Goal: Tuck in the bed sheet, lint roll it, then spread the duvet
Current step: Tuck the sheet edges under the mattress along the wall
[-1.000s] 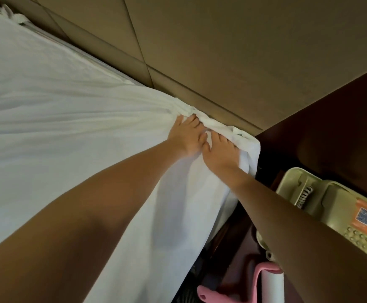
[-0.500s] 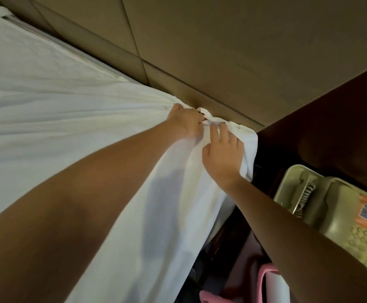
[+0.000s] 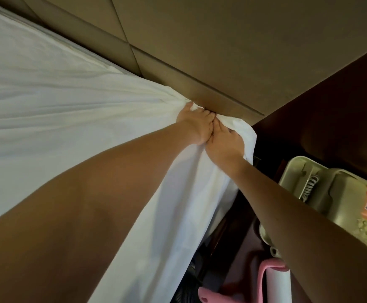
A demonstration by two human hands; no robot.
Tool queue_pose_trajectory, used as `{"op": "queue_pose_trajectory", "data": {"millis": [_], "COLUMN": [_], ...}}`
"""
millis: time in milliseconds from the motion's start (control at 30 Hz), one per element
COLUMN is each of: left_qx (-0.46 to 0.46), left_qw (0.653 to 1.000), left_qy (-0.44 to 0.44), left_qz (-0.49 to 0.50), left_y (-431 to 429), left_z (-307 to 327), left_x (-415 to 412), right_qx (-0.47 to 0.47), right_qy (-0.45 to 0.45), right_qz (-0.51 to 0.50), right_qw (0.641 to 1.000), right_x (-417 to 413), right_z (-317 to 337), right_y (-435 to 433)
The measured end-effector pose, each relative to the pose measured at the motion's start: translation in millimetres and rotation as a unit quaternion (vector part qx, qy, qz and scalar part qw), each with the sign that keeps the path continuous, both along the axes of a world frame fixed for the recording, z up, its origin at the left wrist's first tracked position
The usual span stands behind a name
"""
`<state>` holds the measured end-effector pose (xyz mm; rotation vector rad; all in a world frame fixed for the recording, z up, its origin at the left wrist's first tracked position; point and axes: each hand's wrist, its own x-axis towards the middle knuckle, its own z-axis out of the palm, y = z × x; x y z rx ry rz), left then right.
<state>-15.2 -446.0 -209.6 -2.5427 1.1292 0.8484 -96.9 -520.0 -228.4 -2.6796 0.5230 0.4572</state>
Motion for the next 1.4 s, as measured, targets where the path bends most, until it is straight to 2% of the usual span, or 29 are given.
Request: {"op": "queue_pose_trajectory", "data": {"millis": [67, 167, 333, 433, 567, 633, 700, 800, 900, 1000, 1100, 1200, 1300, 1367, 1400], "left_qx": [0.026, 0.041, -0.166, -0.239, -0.331, -0.324, -0.299, -0.254, -0.165, -0.089, 0.007, -0.015, -0.067, -0.136, -0.19], "left_qw": [1.0, 0.998, 0.983, 0.963, 0.916, 0.899, 0.898, 0.913, 0.916, 0.912, 0.92, 0.924, 0.918, 0.898, 0.874], "left_qy": [0.006, 0.037, 0.048, 0.082, 0.09, 0.069, 0.05, 0.04, 0.026, 0.012, 0.007, 0.017, -0.05, -0.108, -0.134], "left_qz": [0.006, -0.005, 0.057, 0.094, 0.208, 0.285, 0.32, 0.316, 0.364, 0.401, 0.391, 0.381, 0.389, 0.404, 0.427], "left_y": [-13.6, -17.8, 17.2, 33.2, 81.0, 115.1, 147.3, 180.3, 214.0, 262.4, 307.2, 329.8, 332.4, 333.0, 333.1], "left_z": [-0.6, 0.2, -15.2, -13.6, 2.1, 9.7, 19.5, 32.2, 46.7, 60.9, 67.0, 55.9, 46.7, 41.5, 40.1], "left_x": [6.6, 13.2, 0.8, -2.1, 0.0, -0.7, -5.1, -3.9, 14.1, 33.7, 39.1, 39.6, 59.8, 80.4, 91.9], "right_qx": [-0.031, -0.075, 0.01, -0.013, -0.041, -0.112, -0.152, -0.108, -0.029, 0.035, 0.055, 0.044, 0.056, 0.047, 0.03], "right_qy": [-0.053, -0.043, 0.008, 0.081, 0.143, 0.178, 0.178, 0.126, 0.129, 0.134, 0.125, 0.085, 0.043, 0.036, 0.034], "right_qz": [0.002, 0.018, 0.002, 0.011, -0.026, -0.001, 0.078, 0.184, 0.226, 0.211, 0.154, 0.142, 0.142, 0.162, 0.183], "right_qw": [0.998, 0.996, 1.0, 0.997, 0.989, 0.978, 0.969, 0.969, 0.965, 0.968, 0.979, 0.985, 0.987, 0.985, 0.982], "right_x": [-8.7, -21.4, -12.7, 2.1, 9.9, 9.9, 10.6, 20.2, 33.9, 51.6, 67.4, 80.9, 101.6, 113.0, 116.8], "right_z": [-0.4, 4.8, 4.0, 12.3, 31.7, 42.1, 52.5, 63.1, 73.7, 76.8, 76.0, 71.7, 60.9, 49.2, 42.3], "right_y": [9.2, 9.7, -1.8, -1.1, 5.2, 19.8, 48.9, 98.8, 145.5, 183.0, 209.8, 225.8, 230.4, 233.6, 235.9]}}
